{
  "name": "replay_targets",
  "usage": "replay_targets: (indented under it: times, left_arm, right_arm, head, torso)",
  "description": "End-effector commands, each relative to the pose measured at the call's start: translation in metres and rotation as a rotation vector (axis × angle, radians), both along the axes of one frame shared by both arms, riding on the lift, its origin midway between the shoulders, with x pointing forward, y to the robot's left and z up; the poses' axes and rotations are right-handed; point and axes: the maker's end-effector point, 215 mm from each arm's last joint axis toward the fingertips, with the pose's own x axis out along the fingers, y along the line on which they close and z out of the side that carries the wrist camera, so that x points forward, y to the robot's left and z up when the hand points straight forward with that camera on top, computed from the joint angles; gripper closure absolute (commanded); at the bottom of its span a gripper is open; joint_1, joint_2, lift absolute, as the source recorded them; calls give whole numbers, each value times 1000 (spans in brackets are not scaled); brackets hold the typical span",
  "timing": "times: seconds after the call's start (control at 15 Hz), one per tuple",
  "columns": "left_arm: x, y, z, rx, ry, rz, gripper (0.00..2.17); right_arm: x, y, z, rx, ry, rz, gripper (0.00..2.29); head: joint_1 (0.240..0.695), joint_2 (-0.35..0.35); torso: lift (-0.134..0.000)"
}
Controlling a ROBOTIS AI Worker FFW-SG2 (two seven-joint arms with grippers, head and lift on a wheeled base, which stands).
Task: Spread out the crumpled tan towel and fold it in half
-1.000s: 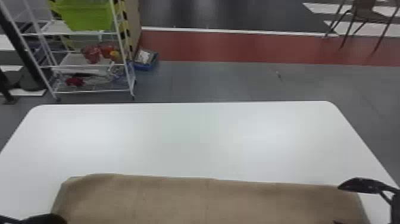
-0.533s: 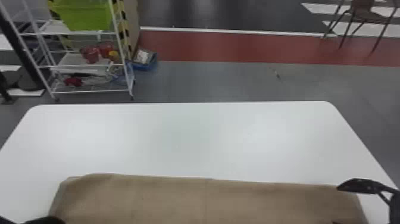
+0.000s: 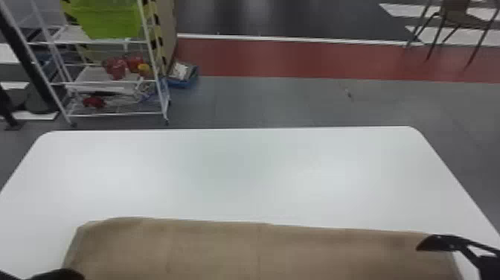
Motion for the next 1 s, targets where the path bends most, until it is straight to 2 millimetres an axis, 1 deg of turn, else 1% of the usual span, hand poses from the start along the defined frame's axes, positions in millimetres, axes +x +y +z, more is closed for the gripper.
replay_targets:
  times: [0.0, 0.07, 0.4, 0.47, 0.6, 0.67, 0.93]
  left_arm:
    - [-3, -3, -1, -2, 11, -8, 1544]
    - [-2, -5, -1, -5, 10, -11, 1544]
    - [5, -13, -1, -23, -4, -6, 1541]
    - [7, -14, -1, -31, -13, 4, 1430]
    - [11, -13, 0, -40, -30, 21, 748]
    - [12, -13, 0, -43, -33, 26, 707]
    - [13, -11, -3, -48, -39, 38, 718]
  right_arm:
    - [-13, -11, -15, -91, 48, 38, 211]
    - [-13, -13, -15, -99, 49, 40, 211]
    - [-16, -12, -17, -96, 56, 39, 211]
    - [-16, -11, -17, -94, 58, 37, 211]
    - [-17, -11, -19, -90, 62, 29, 211]
    - [-17, -11, -19, -88, 63, 26, 211]
    - [-16, -10, -18, -77, 61, 23, 211]
  head:
    - [695, -74]
    - [695, -91]
    - [695, -128]
    - [695, -131]
    - [695, -133]
    - [695, -133]
    - [695, -127]
  torso:
    - [-120]
    - [-120]
    - [-120]
    - [-120]
    - [-120]
    - [-120]
    - [-120]
